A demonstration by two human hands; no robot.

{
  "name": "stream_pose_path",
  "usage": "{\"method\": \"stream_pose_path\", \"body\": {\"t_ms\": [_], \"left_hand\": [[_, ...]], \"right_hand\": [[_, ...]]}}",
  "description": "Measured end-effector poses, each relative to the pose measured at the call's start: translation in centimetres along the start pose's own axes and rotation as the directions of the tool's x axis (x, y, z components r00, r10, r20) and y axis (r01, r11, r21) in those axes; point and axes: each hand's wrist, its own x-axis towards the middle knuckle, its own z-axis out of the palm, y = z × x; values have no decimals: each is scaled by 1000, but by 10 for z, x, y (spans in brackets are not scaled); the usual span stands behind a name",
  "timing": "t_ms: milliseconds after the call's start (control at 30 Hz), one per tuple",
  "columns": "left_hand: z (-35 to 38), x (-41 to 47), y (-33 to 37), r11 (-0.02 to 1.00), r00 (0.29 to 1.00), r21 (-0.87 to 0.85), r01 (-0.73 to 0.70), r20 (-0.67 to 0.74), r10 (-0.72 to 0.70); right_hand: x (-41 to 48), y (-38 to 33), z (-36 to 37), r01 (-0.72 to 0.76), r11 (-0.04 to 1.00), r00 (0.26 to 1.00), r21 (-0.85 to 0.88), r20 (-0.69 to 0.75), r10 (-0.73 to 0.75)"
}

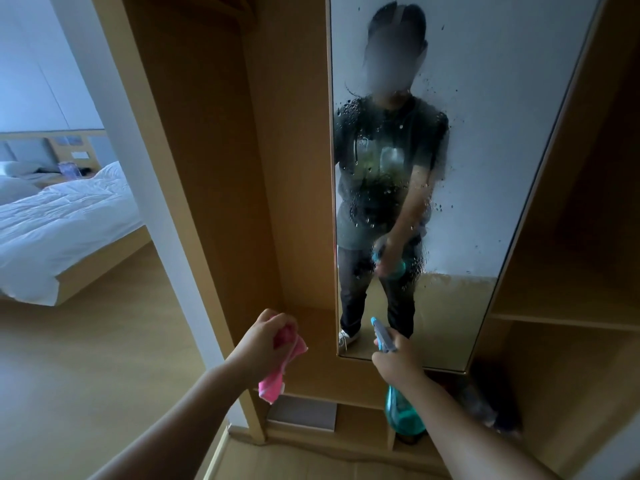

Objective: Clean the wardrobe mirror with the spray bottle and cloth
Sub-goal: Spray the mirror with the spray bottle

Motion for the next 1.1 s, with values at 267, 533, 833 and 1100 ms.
{"method": "stream_pose_path", "body": {"t_ms": [267,533,833,1100], "left_hand": [[7,0,-6,1000,998,6,4,58,-5],[13,2,0,1000,998,22,-11,69,9],[20,6,13,1000,996,22,-10,89,8],[40,11,33,1000,991,10,-16,132,14]], "right_hand": [[3,12,6,-22,1000,1000,-14,13,22],[-2,25,7,21,998,999,-53,-30,-23],[-9,42,-9,10,999,1000,-49,27,-9],[-13,64,-39,-59,998,997,-10,-42,59]]}}
